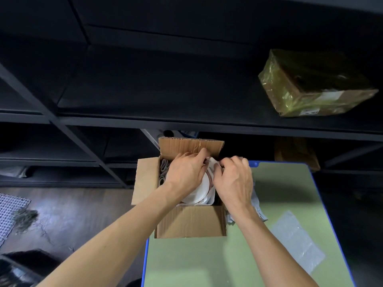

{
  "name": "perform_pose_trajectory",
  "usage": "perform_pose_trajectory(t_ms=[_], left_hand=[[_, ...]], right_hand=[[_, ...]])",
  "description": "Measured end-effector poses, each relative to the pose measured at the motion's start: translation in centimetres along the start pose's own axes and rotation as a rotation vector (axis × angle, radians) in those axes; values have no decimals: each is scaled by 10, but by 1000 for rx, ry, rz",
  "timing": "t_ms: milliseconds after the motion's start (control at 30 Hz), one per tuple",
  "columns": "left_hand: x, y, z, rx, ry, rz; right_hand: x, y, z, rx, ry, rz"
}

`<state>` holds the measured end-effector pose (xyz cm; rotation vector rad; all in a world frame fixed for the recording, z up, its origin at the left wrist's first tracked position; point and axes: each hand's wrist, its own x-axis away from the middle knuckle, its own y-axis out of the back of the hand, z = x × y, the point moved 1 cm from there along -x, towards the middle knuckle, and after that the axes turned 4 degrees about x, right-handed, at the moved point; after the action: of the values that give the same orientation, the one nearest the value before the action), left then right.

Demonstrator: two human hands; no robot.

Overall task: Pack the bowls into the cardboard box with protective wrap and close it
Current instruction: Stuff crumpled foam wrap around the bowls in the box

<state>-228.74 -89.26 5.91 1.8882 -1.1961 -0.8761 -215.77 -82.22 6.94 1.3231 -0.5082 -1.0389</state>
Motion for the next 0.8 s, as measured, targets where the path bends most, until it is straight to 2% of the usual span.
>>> perform_pose_trajectory(t_ms=[100,267,433,633,733,800], left_hand=[[3,-4,4,-14,25,37],[4,-2,6,-70,-30,109],[3,-2,10,-44,-23,71],[4,-5,11,-18,-15,49],[6,-8,10,-8,0,35],[7,-9,10,-13,12,43]], right_hand=[[-1,0,3,7,-33,52],[-2,5,2,0,-10,83],[-6,-4,1,31,90,21],[-7,-19,2,-24,-42,25],[-7,-20,2,88,27,20],[-6,-15,-1,59,38,-15]])
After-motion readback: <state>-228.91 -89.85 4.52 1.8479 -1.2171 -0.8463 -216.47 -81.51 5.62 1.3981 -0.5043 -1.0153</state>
